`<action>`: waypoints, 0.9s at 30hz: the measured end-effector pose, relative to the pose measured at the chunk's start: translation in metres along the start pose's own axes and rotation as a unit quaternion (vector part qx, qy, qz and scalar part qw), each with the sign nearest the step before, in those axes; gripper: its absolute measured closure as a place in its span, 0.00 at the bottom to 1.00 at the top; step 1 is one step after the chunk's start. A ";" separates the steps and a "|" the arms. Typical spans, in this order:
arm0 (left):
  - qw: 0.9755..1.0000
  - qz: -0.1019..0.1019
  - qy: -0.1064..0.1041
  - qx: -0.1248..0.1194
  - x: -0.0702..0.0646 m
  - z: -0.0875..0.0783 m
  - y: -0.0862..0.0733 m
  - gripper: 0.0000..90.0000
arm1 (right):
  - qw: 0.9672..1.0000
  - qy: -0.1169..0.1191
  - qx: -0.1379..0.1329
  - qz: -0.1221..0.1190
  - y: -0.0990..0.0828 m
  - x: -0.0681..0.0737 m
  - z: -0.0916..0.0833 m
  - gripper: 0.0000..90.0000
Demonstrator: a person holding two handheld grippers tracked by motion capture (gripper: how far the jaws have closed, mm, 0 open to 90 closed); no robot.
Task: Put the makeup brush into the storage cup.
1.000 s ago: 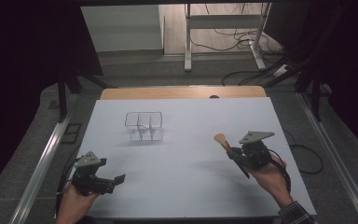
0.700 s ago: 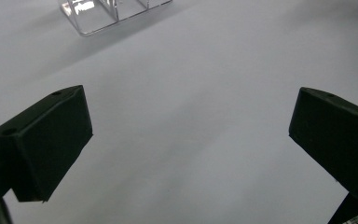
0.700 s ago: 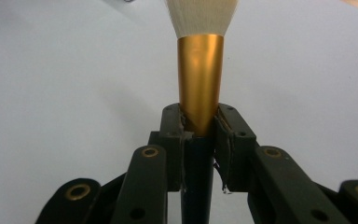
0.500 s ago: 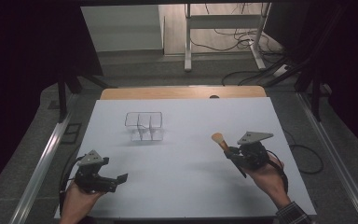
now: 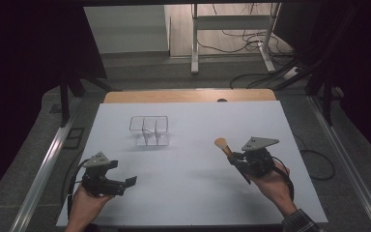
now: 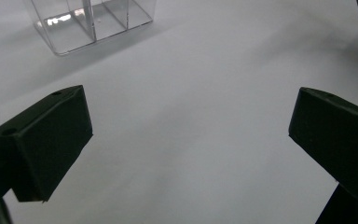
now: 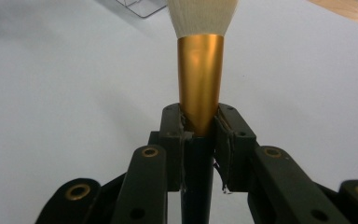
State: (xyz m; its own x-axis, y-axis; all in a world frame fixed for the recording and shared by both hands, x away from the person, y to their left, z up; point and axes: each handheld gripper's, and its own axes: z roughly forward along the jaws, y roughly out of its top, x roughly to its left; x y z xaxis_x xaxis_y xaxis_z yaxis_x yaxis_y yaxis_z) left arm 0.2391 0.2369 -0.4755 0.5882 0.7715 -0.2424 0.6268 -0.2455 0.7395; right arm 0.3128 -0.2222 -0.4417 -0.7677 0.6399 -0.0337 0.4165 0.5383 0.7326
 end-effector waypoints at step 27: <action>0.999 0.004 -0.034 -0.001 -0.009 0.024 0.024 0.00 | 1.000 0.008 -0.027 0.001 0.008 0.016 0.011 0.82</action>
State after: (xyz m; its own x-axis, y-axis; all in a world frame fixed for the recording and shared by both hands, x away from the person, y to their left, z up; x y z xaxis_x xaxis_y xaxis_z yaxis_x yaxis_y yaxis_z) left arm 0.2611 0.2106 -0.4706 0.6270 0.7278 -0.2778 0.6204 -0.2509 0.7431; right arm 0.3089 -0.2016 -0.4440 -0.7749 0.6317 -0.0204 0.3922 0.5058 0.7683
